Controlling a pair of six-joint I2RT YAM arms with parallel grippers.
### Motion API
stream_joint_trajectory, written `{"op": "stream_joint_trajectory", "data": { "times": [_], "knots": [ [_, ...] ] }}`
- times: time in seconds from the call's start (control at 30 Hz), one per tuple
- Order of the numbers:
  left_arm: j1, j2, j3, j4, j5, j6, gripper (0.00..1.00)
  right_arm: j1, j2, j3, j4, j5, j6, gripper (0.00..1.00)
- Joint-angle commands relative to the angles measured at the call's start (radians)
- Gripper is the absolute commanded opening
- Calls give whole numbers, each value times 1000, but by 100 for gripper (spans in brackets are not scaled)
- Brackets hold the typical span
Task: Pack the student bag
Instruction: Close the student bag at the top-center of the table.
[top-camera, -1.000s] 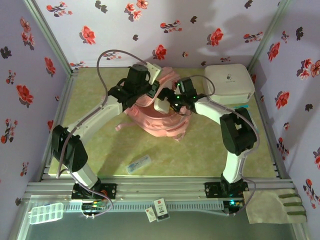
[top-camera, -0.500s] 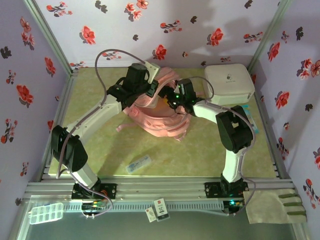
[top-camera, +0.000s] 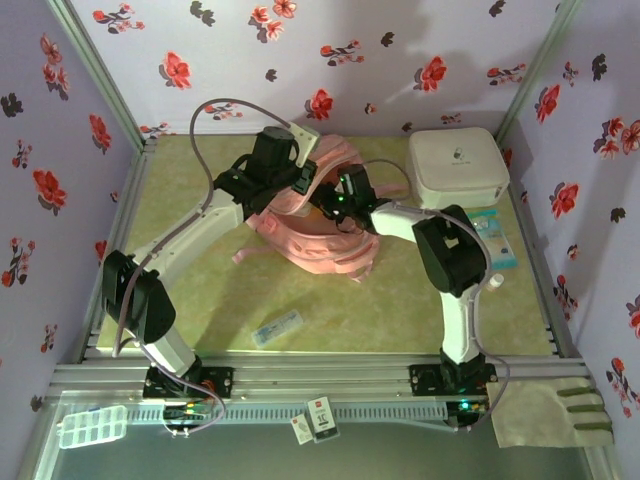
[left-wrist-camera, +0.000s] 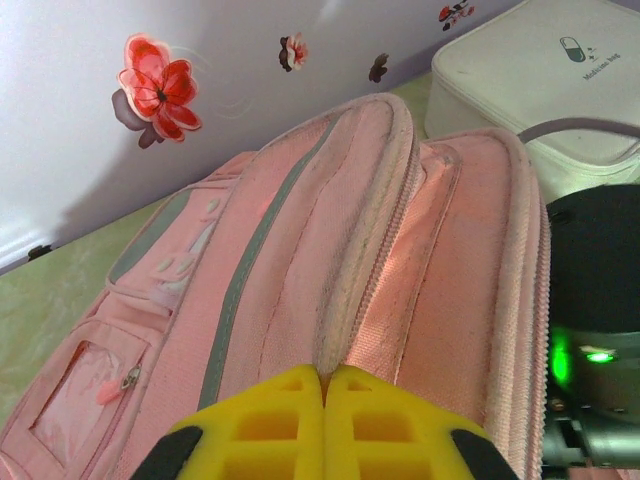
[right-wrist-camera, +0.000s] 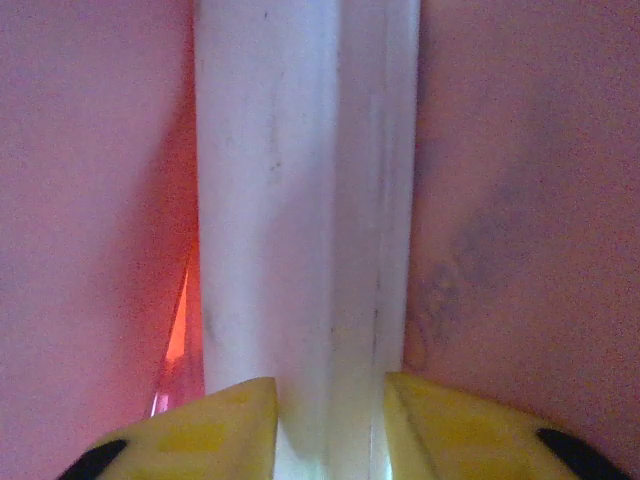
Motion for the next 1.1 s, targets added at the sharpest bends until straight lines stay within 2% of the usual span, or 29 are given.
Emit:
{"op": "stream_joint_trajectory", "data": {
  "times": [0.0,0.13,0.23,0.33,0.57,0.67,0.73,0.77,0.87,0.9,1.0,1.07],
  "knots": [
    [4,-10,68,100,9,-46,0,13,57,56,103,33,33,29],
    [6,-5,69,125,9,-55,0,13,92,78,207,26,53,29],
    [6,16,96,126,11,-53,0,9,41,31,240,33,33,37],
    [9,40,104,130,11,-66,0,-4,-67,-76,241,60,5,47],
    [9,77,106,147,58,-107,0,-80,-380,-428,200,122,51,53],
    [8,103,110,145,119,-139,0,-104,-522,-534,95,200,36,53],
    [6,119,103,142,149,-165,2,-117,-626,-596,24,298,19,54],
    [4,125,95,136,153,-182,11,-122,-678,-625,1,352,-1,56],
    [8,121,54,123,137,-229,48,-135,-815,-645,-138,492,-60,60],
    [14,113,34,121,127,-250,56,-137,-851,-644,-179,527,-83,62],
    [38,68,-32,127,107,-326,71,-137,-922,-624,-255,586,-150,68],
    [65,31,-83,127,105,-390,77,-134,-934,-600,-294,588,-194,71]
  ]
}}
